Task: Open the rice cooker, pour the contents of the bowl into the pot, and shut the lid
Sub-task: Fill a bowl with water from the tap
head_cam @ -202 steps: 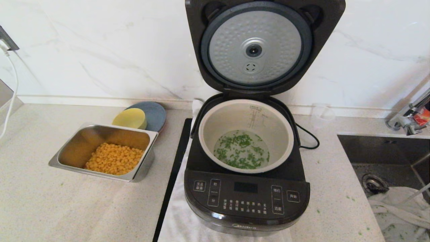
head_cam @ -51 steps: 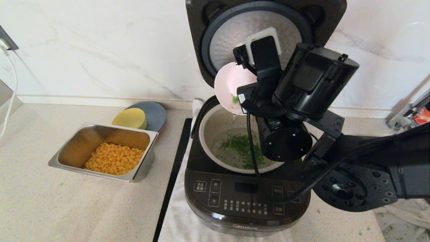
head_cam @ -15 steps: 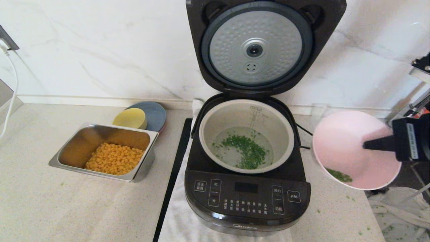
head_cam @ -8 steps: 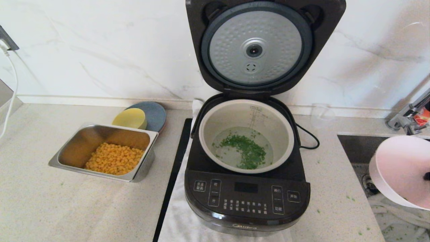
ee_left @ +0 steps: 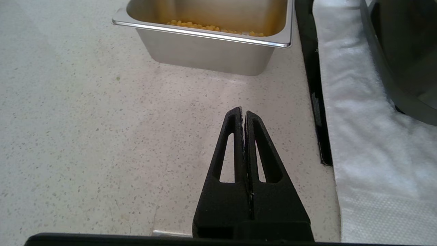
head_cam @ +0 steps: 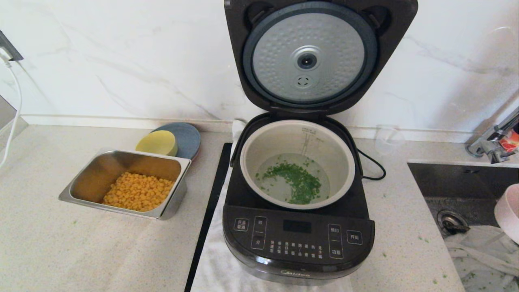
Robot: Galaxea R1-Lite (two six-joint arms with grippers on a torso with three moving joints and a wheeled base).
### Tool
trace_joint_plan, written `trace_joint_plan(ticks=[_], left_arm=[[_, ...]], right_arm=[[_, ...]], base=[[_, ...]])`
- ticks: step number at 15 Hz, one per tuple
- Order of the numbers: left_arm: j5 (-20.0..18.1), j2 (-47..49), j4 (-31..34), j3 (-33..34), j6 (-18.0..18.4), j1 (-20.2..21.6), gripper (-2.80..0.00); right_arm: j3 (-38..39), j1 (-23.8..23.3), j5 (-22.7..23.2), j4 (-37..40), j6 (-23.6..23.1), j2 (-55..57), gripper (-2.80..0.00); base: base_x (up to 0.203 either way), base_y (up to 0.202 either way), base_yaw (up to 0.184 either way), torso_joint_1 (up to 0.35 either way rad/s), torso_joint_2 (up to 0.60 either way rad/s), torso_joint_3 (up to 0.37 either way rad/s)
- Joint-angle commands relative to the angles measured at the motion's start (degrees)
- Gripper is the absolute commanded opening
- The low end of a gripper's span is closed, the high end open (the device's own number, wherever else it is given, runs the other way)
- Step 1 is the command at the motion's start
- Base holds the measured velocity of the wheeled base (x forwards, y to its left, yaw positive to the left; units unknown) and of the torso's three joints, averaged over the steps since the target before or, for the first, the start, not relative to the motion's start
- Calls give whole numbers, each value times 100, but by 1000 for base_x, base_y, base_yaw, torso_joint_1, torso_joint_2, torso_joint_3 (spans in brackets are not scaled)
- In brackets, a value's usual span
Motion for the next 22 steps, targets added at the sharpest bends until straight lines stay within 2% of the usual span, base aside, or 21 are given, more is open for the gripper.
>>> trace_joint_plan(ticks=[1, 5, 7, 9, 15, 22], left_arm=[[4, -4, -2, 44, 7, -1, -280], [4, -4, -2, 44, 7, -1, -280], [4, -4, -2, 44, -1, -1, -280], [4, -4, -2, 44, -2, -1, -280], [4, -4, -2, 44, -2, -1, -280], [4, -4, -2, 44, -2, -1, -280]], right_arm=[[-58, -1036, 347, -127, -276, 1144, -280], [-539, -2205, 681, -361, -710, 2420, -280], [-911, -2575, 781, -383, -805, 2869, -280], [-1190, -2730, 866, -396, -820, 3153, -280], [-1731, -2690, 1225, -390, -796, 3451, -280], [-2431, -2287, 1257, -409, -593, 3737, -280]], base=[[0, 0, 0, 0, 0, 0], [0, 0, 0, 0, 0, 0], [0, 0, 0, 0, 0, 0], [0, 0, 0, 0, 0, 0], [0, 0, 0, 0, 0, 0], [0, 0, 0, 0, 0, 0]])
